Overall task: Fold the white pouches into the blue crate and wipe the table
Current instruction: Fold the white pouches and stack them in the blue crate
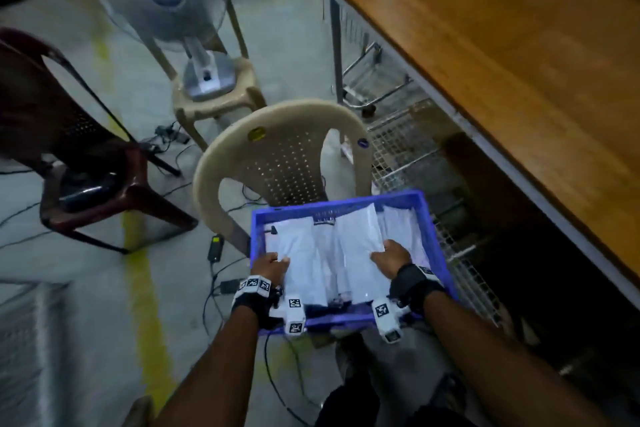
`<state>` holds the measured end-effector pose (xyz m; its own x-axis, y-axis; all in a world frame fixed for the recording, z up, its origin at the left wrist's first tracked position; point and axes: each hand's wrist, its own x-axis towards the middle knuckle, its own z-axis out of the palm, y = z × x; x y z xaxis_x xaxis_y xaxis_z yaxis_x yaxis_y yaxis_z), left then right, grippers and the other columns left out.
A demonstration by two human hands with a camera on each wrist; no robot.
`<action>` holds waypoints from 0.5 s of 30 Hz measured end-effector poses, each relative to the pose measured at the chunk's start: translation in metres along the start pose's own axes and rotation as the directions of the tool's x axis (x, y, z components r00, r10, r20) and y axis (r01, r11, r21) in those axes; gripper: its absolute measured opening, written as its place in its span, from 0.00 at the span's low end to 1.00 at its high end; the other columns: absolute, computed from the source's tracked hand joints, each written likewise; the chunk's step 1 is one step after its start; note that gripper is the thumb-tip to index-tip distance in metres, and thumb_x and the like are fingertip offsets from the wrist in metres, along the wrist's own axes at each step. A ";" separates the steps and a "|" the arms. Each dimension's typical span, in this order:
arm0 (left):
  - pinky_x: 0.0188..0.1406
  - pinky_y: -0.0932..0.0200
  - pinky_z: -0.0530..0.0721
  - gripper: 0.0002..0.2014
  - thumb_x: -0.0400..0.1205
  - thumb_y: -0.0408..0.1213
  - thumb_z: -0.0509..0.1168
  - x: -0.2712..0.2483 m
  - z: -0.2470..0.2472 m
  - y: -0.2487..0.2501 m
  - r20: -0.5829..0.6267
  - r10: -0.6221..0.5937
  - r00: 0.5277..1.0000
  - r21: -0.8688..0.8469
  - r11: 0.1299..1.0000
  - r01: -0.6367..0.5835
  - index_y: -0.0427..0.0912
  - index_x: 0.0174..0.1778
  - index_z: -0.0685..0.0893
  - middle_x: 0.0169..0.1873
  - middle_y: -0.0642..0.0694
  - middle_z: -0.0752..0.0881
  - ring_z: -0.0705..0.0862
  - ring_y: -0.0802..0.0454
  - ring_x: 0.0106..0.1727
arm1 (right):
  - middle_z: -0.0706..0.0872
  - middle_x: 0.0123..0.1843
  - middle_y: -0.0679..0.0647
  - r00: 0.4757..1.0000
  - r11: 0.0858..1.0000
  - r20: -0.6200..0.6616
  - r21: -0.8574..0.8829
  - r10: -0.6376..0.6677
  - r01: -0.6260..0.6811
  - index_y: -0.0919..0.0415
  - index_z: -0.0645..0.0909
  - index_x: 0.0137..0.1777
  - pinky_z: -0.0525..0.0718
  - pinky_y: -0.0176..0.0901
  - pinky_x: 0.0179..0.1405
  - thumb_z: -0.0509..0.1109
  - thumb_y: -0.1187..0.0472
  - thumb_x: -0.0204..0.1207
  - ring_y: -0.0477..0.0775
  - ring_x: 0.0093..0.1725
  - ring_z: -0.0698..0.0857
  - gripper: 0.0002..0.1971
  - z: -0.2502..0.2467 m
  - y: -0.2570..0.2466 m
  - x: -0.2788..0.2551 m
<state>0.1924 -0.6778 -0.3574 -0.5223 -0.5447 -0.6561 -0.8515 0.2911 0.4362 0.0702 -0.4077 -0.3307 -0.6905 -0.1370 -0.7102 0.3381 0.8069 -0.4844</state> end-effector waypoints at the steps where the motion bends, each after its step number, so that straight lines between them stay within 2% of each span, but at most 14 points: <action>1: 0.65 0.53 0.78 0.21 0.84 0.49 0.66 0.008 0.007 -0.003 0.010 -0.010 1.000 0.026 1.000 0.009 0.33 0.61 0.86 0.62 0.34 0.87 0.84 0.40 0.65 | 0.85 0.65 0.63 1.000 1.000 0.001 -0.014 0.011 -0.011 0.63 0.81 0.64 0.80 0.44 0.60 0.70 0.55 0.78 0.65 0.64 0.83 0.18 0.010 0.004 0.008; 4: 0.66 0.57 0.75 0.22 0.85 0.49 0.65 0.021 0.022 -0.003 0.050 -0.023 0.998 0.026 0.999 0.022 0.35 0.66 0.84 0.67 0.37 0.85 0.82 0.42 0.69 | 0.82 0.69 0.63 0.998 0.997 0.002 -0.043 0.070 -0.069 0.67 0.78 0.70 0.78 0.46 0.65 0.69 0.55 0.80 0.65 0.68 0.80 0.22 0.029 0.011 0.030; 8: 0.70 0.60 0.71 0.24 0.85 0.49 0.66 0.043 0.038 -0.001 0.064 -0.027 0.998 0.041 0.999 0.025 0.36 0.71 0.81 0.74 0.39 0.80 0.77 0.43 0.75 | 0.83 0.69 0.63 0.998 0.997 -0.024 -0.040 0.065 -0.066 0.66 0.79 0.69 0.78 0.47 0.66 0.71 0.52 0.80 0.65 0.68 0.81 0.23 0.041 0.010 0.055; 11: 0.65 0.56 0.76 0.20 0.85 0.47 0.67 0.052 0.046 0.004 0.058 -0.003 0.998 0.014 1.000 0.002 0.35 0.64 0.85 0.65 0.38 0.85 0.82 0.41 0.68 | 0.86 0.64 0.58 0.996 0.998 -0.064 -0.005 0.056 -0.056 0.63 0.82 0.65 0.82 0.46 0.62 0.74 0.50 0.76 0.64 0.62 0.84 0.22 0.045 0.012 0.067; 13: 0.66 0.53 0.80 0.21 0.81 0.44 0.72 0.052 0.049 0.004 0.009 0.001 1.000 -0.078 0.997 0.000 0.35 0.65 0.85 0.63 0.38 0.87 0.84 0.41 0.66 | 0.85 0.66 0.60 0.990 0.997 -0.118 0.008 0.072 -0.072 0.62 0.78 0.69 0.80 0.46 0.63 0.76 0.50 0.74 0.63 0.64 0.84 0.27 0.047 0.016 0.069; 15: 0.66 0.50 0.82 0.25 0.75 0.40 0.78 0.048 0.049 0.005 -0.074 0.026 0.997 -0.171 0.984 -0.039 0.36 0.66 0.84 0.62 0.37 0.86 0.85 0.39 0.64 | 0.82 0.67 0.62 0.984 0.998 -0.178 -0.052 0.025 -0.035 0.60 0.74 0.73 0.79 0.49 0.64 0.78 0.52 0.72 0.65 0.66 0.82 0.31 0.049 0.018 0.066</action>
<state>0.1613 -0.6638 -0.4169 -0.5396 -0.5939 -0.5968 -0.8100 0.1729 0.5603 0.0617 -0.4301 -0.4114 -0.7846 -0.0126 -0.6199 0.3281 0.8399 -0.4324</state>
